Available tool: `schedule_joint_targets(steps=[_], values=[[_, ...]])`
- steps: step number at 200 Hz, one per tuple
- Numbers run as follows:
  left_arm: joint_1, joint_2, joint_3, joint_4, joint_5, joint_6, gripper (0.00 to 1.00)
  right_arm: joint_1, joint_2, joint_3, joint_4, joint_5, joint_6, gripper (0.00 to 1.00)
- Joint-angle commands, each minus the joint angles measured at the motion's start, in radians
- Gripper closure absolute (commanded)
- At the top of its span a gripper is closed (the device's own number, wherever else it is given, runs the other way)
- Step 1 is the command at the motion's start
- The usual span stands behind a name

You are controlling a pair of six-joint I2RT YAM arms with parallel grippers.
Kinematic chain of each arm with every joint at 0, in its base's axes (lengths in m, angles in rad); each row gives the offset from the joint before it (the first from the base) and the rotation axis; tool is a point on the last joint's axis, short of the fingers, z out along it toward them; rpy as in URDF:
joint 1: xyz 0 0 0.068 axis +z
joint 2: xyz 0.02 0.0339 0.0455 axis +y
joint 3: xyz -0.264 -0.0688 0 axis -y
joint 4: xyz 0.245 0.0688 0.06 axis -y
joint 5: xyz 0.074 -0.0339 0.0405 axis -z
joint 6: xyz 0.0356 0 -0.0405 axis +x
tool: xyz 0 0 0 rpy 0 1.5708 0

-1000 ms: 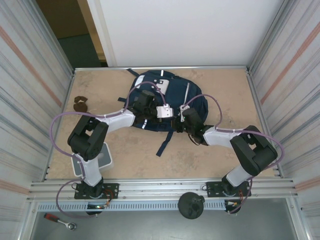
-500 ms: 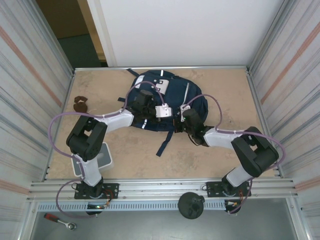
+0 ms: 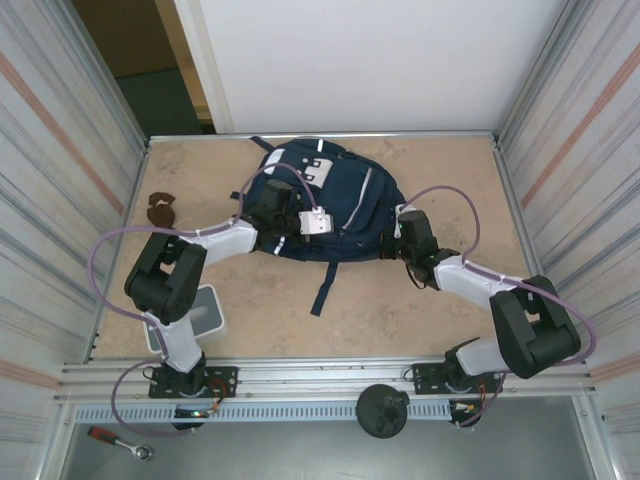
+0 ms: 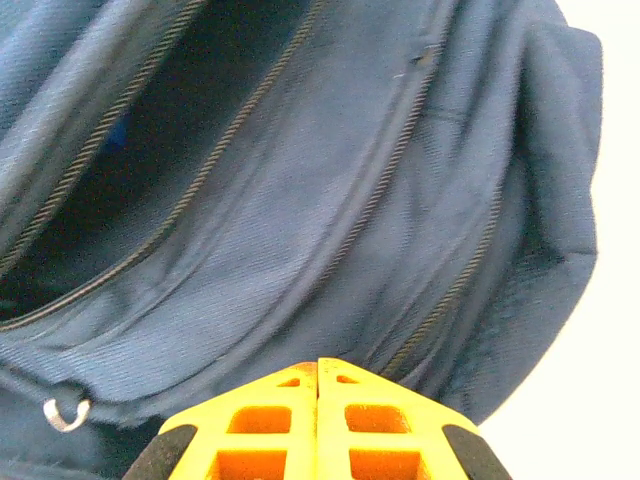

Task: Pack the student bag

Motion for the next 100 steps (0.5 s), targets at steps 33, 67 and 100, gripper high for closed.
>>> schedule_joint_targets(steps=[33,67,100], values=[[0.014,-0.044,-0.001,-0.051,0.062,-0.048,1.00,0.213,-0.002,0.026,0.085,-0.028,-0.048,0.64],[0.010,-0.043,0.003,-0.055,0.063,-0.053,1.00,0.302,0.133,0.102,0.125,0.140,0.058,0.55],[0.005,-0.043,0.003,-0.055,0.061,-0.056,1.00,0.363,0.242,0.189,0.103,0.293,0.113,0.53]])
